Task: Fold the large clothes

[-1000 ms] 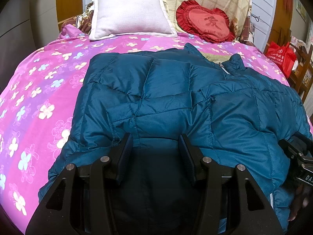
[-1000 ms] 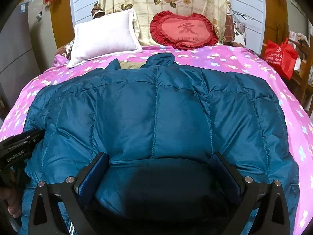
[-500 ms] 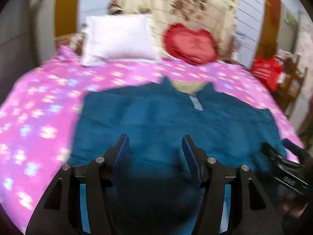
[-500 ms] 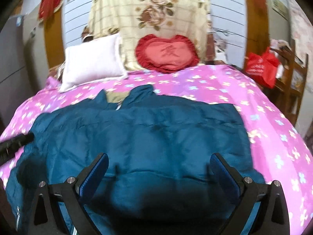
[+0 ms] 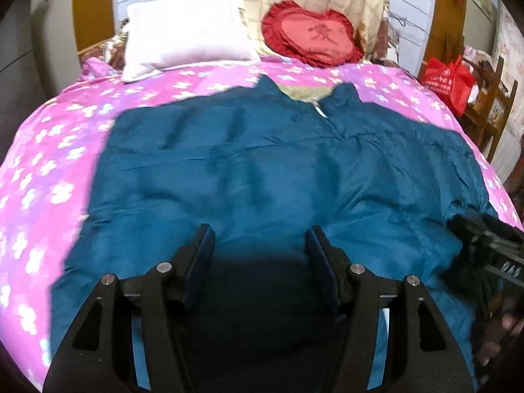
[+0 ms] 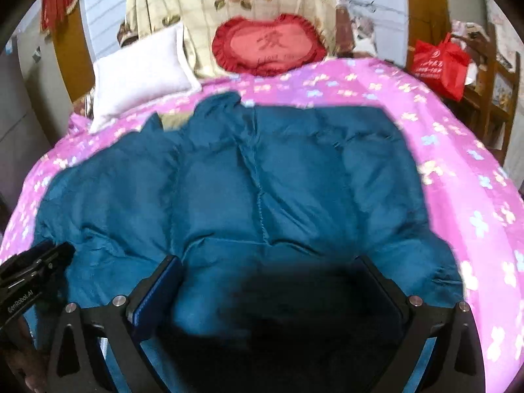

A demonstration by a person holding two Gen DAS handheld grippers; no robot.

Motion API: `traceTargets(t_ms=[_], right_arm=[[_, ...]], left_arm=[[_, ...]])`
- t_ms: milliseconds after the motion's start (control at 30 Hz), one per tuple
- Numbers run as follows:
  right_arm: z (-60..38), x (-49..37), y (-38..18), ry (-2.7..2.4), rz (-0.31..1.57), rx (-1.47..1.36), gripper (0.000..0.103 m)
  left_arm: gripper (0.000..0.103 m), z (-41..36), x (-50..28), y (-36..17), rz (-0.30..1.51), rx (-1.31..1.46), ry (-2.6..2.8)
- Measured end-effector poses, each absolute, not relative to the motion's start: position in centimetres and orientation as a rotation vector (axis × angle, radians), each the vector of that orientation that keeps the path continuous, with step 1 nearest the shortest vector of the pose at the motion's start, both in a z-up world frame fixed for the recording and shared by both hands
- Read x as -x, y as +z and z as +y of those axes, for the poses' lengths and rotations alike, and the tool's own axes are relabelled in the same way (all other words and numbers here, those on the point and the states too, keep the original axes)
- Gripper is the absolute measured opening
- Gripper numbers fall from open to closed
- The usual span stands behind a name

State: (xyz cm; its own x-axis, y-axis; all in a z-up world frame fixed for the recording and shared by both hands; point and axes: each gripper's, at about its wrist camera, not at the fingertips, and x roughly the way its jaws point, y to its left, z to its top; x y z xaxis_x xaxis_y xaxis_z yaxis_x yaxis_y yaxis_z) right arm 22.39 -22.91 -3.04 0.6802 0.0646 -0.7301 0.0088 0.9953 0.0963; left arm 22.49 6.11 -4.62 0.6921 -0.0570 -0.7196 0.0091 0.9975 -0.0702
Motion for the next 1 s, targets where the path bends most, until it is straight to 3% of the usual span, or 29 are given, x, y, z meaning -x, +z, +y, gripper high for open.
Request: traceTargets(t_ms=[233,567,633,733,1000], right_arm=[[-23.9,-15.0,0.1,0.054,0.811,-0.073,0.103],[-25.7,-9.3,-6.1,0.041,1.007,-0.052,0.103],[-25.8,-8.9,-6.0,0.046,0.996,-0.041,0.103],[-26.6,-7.2,-4.6,0.055,0.925,-0.078,0.103],[-28.8,-0.1,-1.0,0.089,0.753,-0.071,0.103]], left_arm=[[0.059,13.1,-13.9,-2.5,0.784,0.079,0.007],[0.06,15.4,-6.9,-7.5,0.9,-0.004,0.018],[0.06,15.1,-6.8,-7.8,0.895,-0.019,0.024],[0.071,15.4,-6.8,-8.4,0.921,-0.01,0.035],[0.071,17.1,-3.5,-7.9,0.958,0.067,0.022]])
